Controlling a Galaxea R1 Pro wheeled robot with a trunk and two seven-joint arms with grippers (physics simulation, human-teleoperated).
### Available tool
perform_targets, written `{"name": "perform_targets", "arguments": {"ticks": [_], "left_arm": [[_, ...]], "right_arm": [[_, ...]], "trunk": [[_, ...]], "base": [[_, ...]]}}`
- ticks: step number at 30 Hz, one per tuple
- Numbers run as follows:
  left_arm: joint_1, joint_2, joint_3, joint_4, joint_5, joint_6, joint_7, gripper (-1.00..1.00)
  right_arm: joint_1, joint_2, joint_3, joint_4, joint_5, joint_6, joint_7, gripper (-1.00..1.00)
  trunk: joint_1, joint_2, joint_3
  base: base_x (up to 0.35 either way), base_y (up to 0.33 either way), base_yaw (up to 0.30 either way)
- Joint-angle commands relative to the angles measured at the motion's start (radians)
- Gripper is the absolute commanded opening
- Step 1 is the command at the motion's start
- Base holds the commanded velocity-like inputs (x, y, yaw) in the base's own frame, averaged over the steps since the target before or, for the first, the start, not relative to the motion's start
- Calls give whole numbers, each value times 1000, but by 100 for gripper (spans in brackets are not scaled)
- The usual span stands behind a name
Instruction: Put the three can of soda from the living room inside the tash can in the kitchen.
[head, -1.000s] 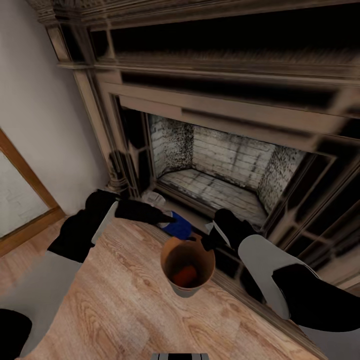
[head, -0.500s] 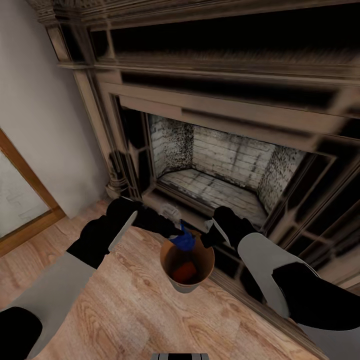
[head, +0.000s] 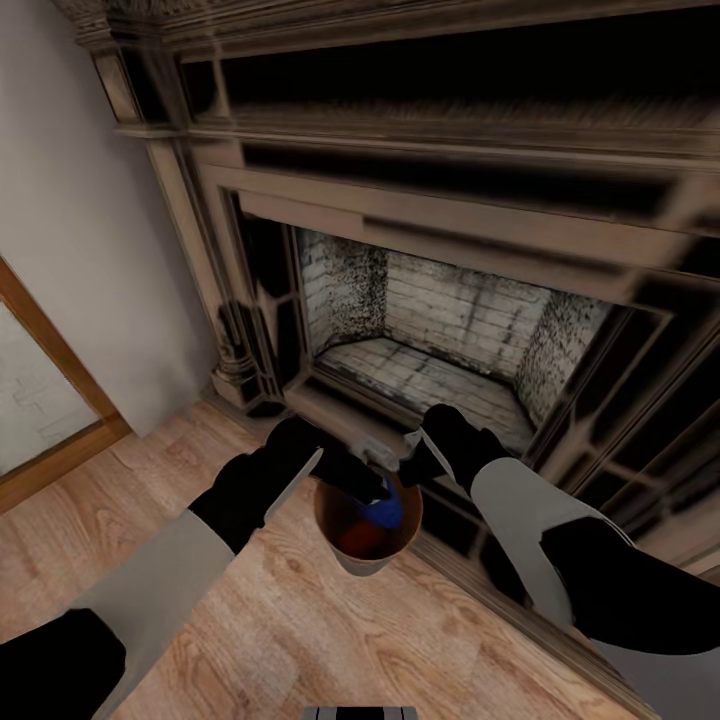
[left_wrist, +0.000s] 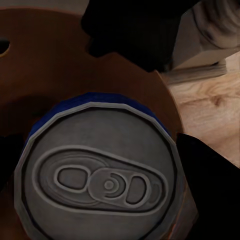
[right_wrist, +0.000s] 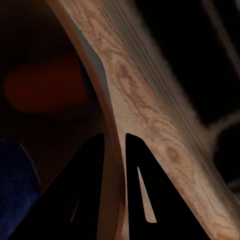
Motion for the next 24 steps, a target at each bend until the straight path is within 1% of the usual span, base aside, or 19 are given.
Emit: {"name": "perform_targets", "arguments": {"ticks": [1, 2, 4, 7, 17, 20, 22, 24], "left_arm": [[0, -3, -7, 2, 0, 0, 9, -100], [0, -7, -34, 7, 0, 0, 32, -100], [0, -8, -63, 9, 0, 0, 57, -100], [0, -7, -78, 10, 0, 0, 75, -100], [0, -4, -87, 11, -1, 0, 88, -100], [0, -4, -87, 13, -1, 0, 109, -100], [0, -4, -87, 27, -1, 0, 144, -100], [0, -4, -87, 37, -2, 0, 161, -100]], "right_arm": [[-1, 0, -3, 0, -19, 2, 3, -100], [-1, 0, -3, 1, -19, 2, 3, -100], [-1, 0, -3, 1, -19, 2, 3, -100], [-1, 0, -3, 1, -19, 2, 3, -100], [-1, 0, -3, 2, -19, 2, 3, -100], [-1, 0, -3, 1, -20, 2, 3, -100], [-1, 0, -3, 1, -21, 2, 3, -100], [-1, 0, -3, 1, -21, 2, 3, -100]], "trunk": [[0, 0, 0], [0, 0, 0], [0, 0, 0], [0, 0, 0], [0, 0, 0], [0, 0, 0], [0, 0, 0], [0, 0, 0]], "base": [[0, 0, 0], [0, 0, 0], [0, 0, 0], [0, 0, 0], [0, 0, 0], [0, 0, 0], [0, 0, 0], [0, 0, 0]]}}
